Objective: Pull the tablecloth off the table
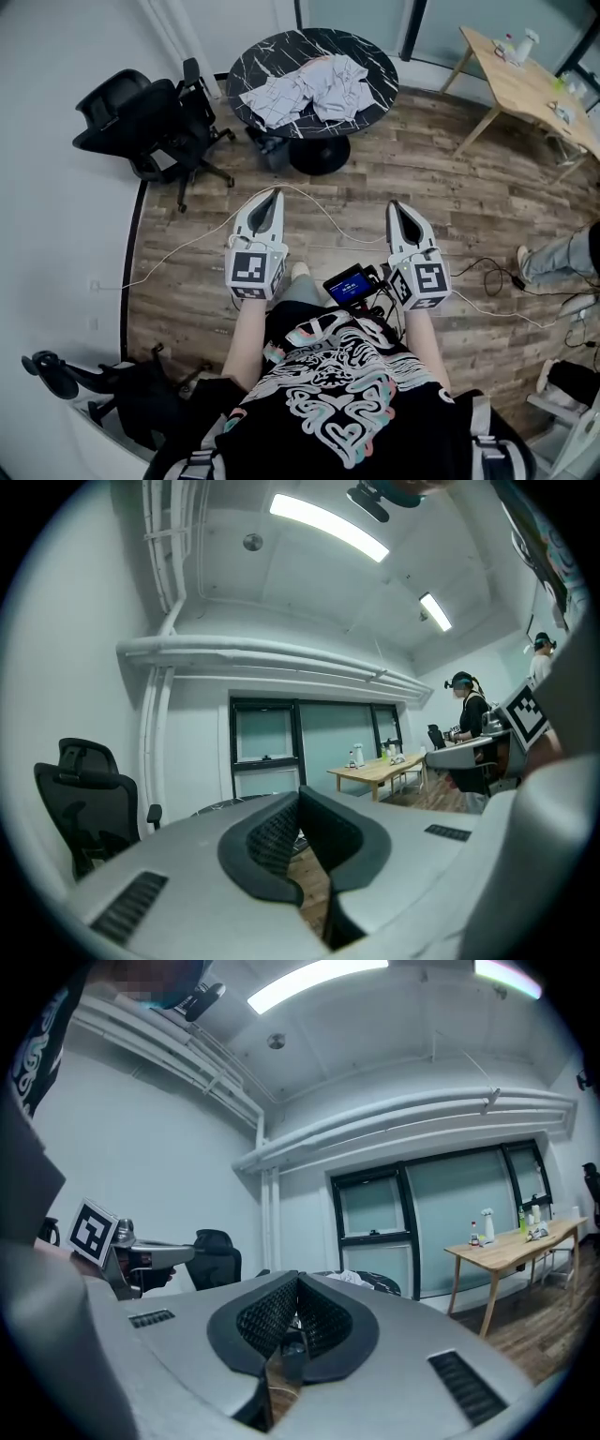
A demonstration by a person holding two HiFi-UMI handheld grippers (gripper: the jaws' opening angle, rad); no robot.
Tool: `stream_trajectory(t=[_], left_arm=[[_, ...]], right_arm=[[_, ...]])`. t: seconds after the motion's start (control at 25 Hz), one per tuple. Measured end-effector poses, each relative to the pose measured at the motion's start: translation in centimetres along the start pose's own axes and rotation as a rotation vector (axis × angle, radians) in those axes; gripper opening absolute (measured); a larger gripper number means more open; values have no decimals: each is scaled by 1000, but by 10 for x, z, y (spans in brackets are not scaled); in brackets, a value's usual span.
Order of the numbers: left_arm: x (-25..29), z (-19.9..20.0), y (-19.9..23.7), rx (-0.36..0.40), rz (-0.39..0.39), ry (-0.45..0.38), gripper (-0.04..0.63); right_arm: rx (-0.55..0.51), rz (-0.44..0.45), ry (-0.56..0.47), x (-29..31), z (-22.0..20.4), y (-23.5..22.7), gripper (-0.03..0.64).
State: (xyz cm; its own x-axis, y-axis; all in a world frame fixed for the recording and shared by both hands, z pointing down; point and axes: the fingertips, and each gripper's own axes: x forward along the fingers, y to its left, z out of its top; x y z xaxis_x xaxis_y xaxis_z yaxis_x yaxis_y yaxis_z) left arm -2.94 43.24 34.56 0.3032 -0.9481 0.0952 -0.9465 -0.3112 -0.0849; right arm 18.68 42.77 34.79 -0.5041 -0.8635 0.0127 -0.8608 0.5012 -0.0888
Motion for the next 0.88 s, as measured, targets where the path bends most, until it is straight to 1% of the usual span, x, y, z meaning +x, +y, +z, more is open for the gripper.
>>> stream_trajectory(t=[0.44, 0.88], left_arm=[[40, 2, 16, -6, -4, -21, 14], [123, -2, 51, -17, -29, -13, 14]], right_arm=[[-10, 0, 2, 30, 0, -15, 31], [-10, -34, 25, 105, -6, -51, 31]])
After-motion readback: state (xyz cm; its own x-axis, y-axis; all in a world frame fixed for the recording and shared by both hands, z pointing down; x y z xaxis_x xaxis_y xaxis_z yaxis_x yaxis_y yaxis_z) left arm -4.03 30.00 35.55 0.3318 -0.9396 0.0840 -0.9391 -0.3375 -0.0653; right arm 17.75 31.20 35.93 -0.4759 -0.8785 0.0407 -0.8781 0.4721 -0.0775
